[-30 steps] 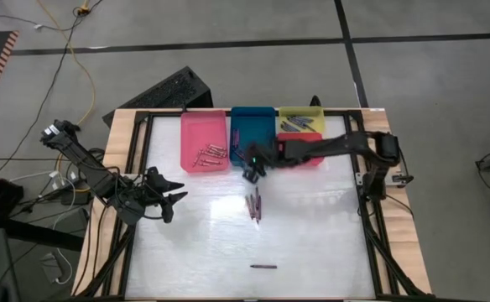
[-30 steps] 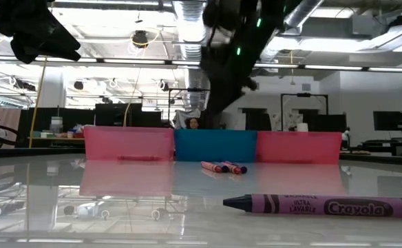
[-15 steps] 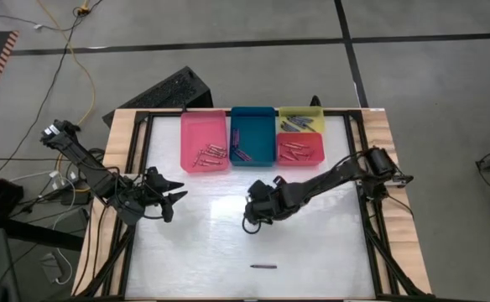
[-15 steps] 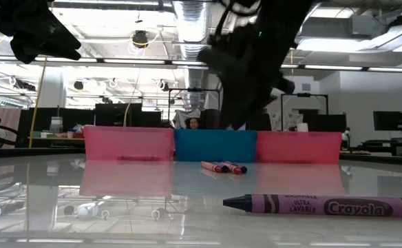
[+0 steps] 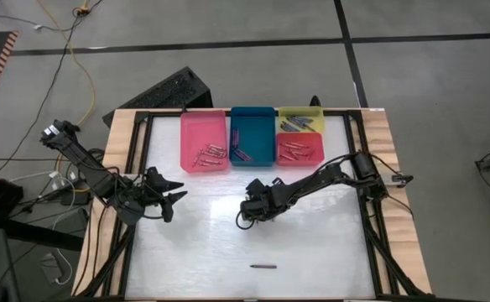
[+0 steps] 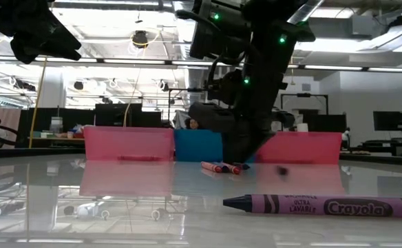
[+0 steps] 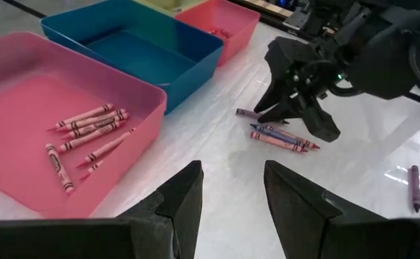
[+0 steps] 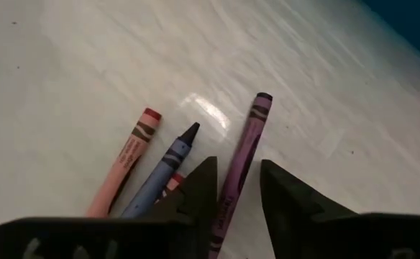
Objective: Sort crayons
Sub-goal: Put the violet crayon into the blue bin
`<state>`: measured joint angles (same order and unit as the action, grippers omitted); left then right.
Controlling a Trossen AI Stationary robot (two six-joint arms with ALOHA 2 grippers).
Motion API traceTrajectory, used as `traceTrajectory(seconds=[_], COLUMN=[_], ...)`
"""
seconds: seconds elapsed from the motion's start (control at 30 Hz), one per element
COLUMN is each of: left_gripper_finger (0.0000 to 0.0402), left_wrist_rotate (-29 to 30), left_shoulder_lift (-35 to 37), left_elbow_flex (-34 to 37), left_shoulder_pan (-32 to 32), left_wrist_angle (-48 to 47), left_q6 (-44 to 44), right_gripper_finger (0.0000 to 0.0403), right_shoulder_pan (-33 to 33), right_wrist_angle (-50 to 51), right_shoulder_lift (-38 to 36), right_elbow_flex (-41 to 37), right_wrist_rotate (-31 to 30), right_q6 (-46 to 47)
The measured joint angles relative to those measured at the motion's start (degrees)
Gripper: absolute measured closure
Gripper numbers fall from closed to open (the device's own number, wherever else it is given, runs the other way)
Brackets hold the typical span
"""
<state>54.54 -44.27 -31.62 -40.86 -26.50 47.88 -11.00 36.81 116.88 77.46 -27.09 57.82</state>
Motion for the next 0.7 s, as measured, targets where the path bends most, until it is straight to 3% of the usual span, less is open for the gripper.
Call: traceTrajectory(seconds=[0.17, 0.37, 0.7], left_gripper_finger=[0.0262, 0.0262, 0.0262], left_wrist_rotate=[0.1, 0.1, 0.1], left_shoulder_lift=[0.0, 0.0, 0.0], left_elbow_flex=[0.0, 0.0, 0.0], left_shoulder_pan=[0.0, 0.0, 0.0], left_wrist_angle=[-0.2, -0.2, -0.2], left_q6=[0.0, 0.0, 0.1], right_gripper_finger=[0.0304, 0.0389, 0.0399], right_shoulder_pan=[-0.2, -0.3, -1.7], right_wrist_angle=[0.1, 0.2, 1.0], right_shoulder_lift=[0.1, 0.2, -4.4], right_elbow_flex=[-0.1, -0.2, -0.7], right_wrist_rotate=[0.4, 0.5, -2.2], right_q6=[1.2, 1.3, -1.5])
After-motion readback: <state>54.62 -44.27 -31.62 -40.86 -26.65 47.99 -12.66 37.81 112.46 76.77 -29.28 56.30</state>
